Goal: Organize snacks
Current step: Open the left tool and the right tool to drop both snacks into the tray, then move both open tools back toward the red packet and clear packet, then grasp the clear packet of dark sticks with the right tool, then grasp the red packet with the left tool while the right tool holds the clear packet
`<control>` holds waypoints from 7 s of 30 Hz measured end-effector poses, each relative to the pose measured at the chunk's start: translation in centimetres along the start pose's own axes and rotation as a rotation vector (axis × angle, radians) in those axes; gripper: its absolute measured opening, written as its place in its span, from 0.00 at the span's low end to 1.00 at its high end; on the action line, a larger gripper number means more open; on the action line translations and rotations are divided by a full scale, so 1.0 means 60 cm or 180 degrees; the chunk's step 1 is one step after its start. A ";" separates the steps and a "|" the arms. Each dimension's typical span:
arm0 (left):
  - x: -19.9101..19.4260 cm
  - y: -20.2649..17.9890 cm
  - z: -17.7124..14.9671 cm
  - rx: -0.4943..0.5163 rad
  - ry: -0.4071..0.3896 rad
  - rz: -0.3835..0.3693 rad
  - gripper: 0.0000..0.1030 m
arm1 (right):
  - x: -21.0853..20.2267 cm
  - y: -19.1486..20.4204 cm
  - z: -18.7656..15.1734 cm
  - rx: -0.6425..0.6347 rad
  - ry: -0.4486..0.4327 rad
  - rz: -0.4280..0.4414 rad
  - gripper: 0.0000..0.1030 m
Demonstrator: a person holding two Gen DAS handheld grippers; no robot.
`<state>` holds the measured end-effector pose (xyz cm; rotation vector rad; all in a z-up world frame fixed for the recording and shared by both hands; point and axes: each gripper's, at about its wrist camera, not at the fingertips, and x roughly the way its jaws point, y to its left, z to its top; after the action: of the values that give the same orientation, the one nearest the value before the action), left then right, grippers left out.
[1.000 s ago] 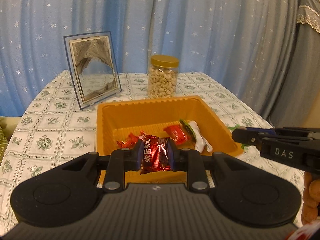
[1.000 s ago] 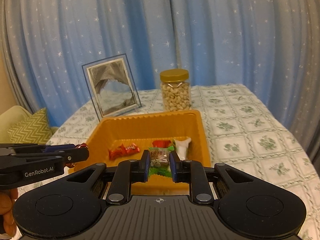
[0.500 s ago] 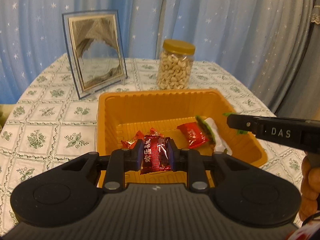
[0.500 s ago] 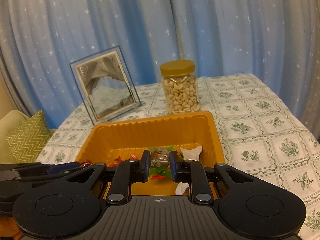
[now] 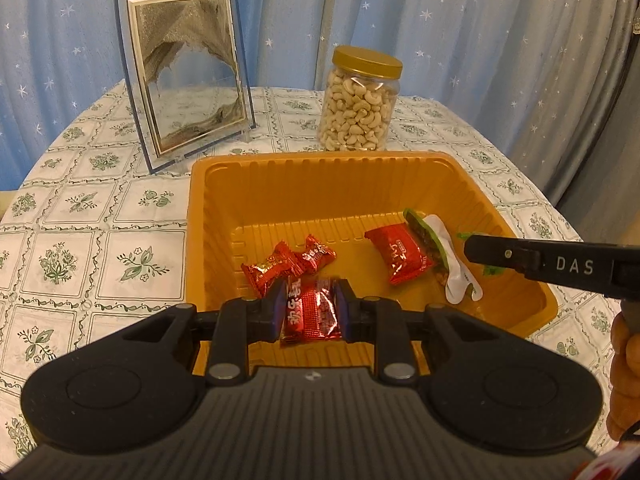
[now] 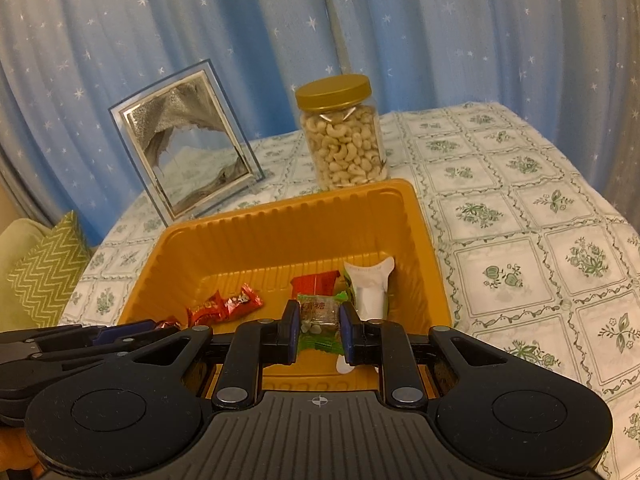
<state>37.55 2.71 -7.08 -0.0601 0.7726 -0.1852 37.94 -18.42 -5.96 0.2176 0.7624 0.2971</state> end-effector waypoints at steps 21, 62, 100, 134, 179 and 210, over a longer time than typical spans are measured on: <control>-0.025 0.029 0.000 -0.0098 -0.0133 0.0159 0.33 | -0.007 -0.007 0.004 0.0161 -0.0055 0.0098 0.21; -0.214 -0.068 -0.156 0.0087 -0.0338 -0.0028 0.51 | -0.244 0.001 -0.145 0.0090 -0.0465 -0.0194 0.50; -0.323 -0.082 -0.311 -0.0158 0.0027 0.0194 0.80 | -0.286 0.043 -0.290 -0.0994 0.0303 0.0059 0.63; -0.252 -0.044 -0.302 -0.0268 -0.0086 0.0069 0.80 | -0.169 0.019 -0.278 -0.1129 0.0679 0.0186 0.41; -0.131 -0.129 -0.244 0.0941 0.0011 -0.0283 0.44 | -0.201 -0.029 -0.299 -0.0400 0.0276 -0.0082 0.38; -0.134 -0.163 -0.275 0.0684 0.0107 -0.0126 0.27 | -0.201 -0.024 -0.309 -0.0520 0.0132 -0.0289 0.38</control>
<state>18.98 -5.12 -12.16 0.1317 0.7813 -0.3064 16.90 -22.28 -11.66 0.0226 0.7826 0.2769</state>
